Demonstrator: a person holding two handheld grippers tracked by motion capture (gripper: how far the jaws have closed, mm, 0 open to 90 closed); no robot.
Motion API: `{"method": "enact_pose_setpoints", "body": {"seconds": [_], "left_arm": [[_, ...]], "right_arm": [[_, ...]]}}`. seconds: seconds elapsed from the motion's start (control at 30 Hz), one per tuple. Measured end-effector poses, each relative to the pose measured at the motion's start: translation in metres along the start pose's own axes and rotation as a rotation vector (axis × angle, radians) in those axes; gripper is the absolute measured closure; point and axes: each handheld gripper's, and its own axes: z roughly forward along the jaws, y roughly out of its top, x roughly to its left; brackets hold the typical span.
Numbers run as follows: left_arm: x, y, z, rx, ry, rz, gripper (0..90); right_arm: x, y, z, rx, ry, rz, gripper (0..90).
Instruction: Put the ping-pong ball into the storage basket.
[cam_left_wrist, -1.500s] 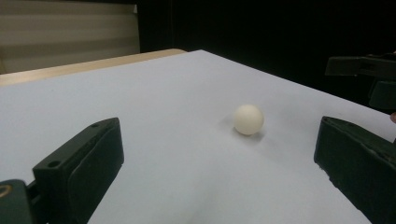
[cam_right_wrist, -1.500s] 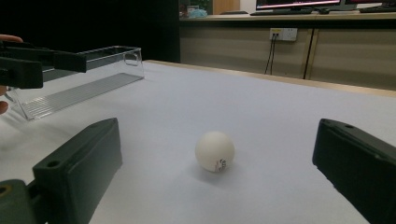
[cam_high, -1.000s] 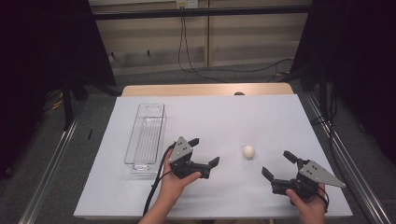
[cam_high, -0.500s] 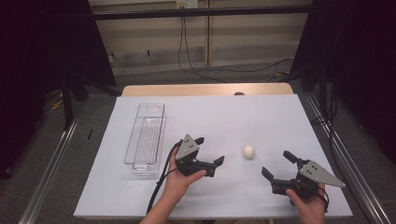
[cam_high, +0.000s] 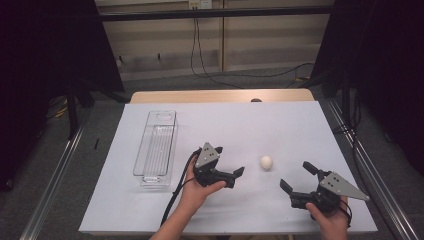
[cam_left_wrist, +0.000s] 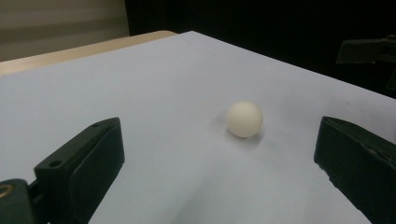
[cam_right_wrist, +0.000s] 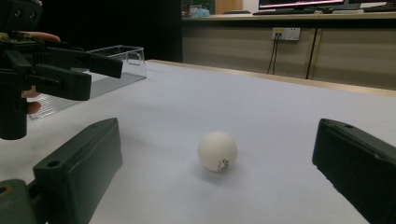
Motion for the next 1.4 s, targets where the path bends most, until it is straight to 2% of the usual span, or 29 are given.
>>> {"method": "enact_pose_setpoints", "body": {"seconds": [0.03,0.07,0.13,0.33,0.37,0.4,0.47,0.5,0.53,0.57,0.67,0.77,0.8,0.9,1.0,1.03,1.1,1.13,1.2,1.23,1.4], "left_arm": [[0.0,0.0,0.001,-0.018,-0.016,0.0,1.9],[0.0,0.001,0.001,-0.001,-0.002,0.014,1.8],[-0.001,0.003,0.002,0.006,0.004,0.007,1.9],[-0.003,0.003,0.009,0.019,-0.007,0.014,1.7],[-0.003,0.003,0.01,0.008,-0.012,0.013,1.7],[-0.003,0.004,0.01,0.024,-0.007,0.016,1.7],[-0.004,0.003,0.013,-0.001,-0.02,0.004,1.7],[-0.004,0.004,0.013,0.023,-0.01,0.013,1.7],[-0.004,0.003,0.014,0.006,-0.017,0.011,1.7],[-0.004,0.004,0.014,0.026,-0.009,0.016,1.7],[-0.004,0.006,0.016,0.028,-0.006,0.024,1.7],[-0.006,0.006,0.018,0.022,-0.004,0.015,1.6],[-0.005,0.006,0.019,0.01,-0.027,0.018,1.6],[-0.007,0.006,0.021,0.027,-0.01,0.021,1.6],[-0.007,0.005,0.025,0.022,-0.031,0.022,1.8],[-0.008,0.006,0.025,0.041,-0.019,0.026,2.0],[-0.009,0.005,0.027,0.046,-0.019,0.03,1.9],[-0.009,0.005,0.029,0.029,-0.025,0.026,1.9],[-0.009,0.004,0.031,0.043,-0.02,0.015,2.0],[-0.008,0.004,0.031,0.055,-0.018,0.023,2.0],[-0.007,0.003,0.036,0.054,-0.016,0.02,2.3]], "right_arm": [[0.0,0.0,0.0,0.0,0.001,0.001,1.1],[0.0,0.0,0.0,0.001,0.004,0.002,1.1],[0.0,0.0,0.0,0.0,0.005,0.001,1.1],[0.0,0.0,-0.001,-0.003,0.001,0.007,1.1],[0.0,0.0,-0.001,-0.003,0.0,0.011,1.1],[0.0,0.0,-0.001,-0.006,-0.001,0.007,1.1],[0.0,0.0,-0.001,-0.005,-0.001,0.007,1.1],[0.0,0.0,-0.001,-0.004,0.0,0.009,1.1],[0.0,0.0,-0.001,-0.003,0.002,0.004,1.1],[-0.001,0.0,0.0,-0.003,0.0,0.002,1.1],[0.0,0.0,-0.001,-0.002,0.005,0.004,1.1],[0.0,0.0,-0.001,-0.003,0.003,0.0,1.1],[0.0,0.0,-0.001,-0.003,0.003,0.0,1.1],[0.0,0.0,-0.001,-0.005,0.001,0.001,1.1],[0.0,0.0,-0.001,-0.002,0.005,0.001,1.1],[0.0,0.0,-0.001,-0.003,0.001,0.003,1.1],[0.0,0.0,-0.001,0.0,0.0,0.006,1.1],[0.0,0.0,-0.001,0.005,0.004,0.006,1.1],[0.0,0.0,0.0,0.003,0.004,0.002,1.1],[0.0,0.0,0.0,-0.002,0.002,0.001,1.1],[0.0,0.0,0.0,0.002,0.006,0.001,1.1]]}}
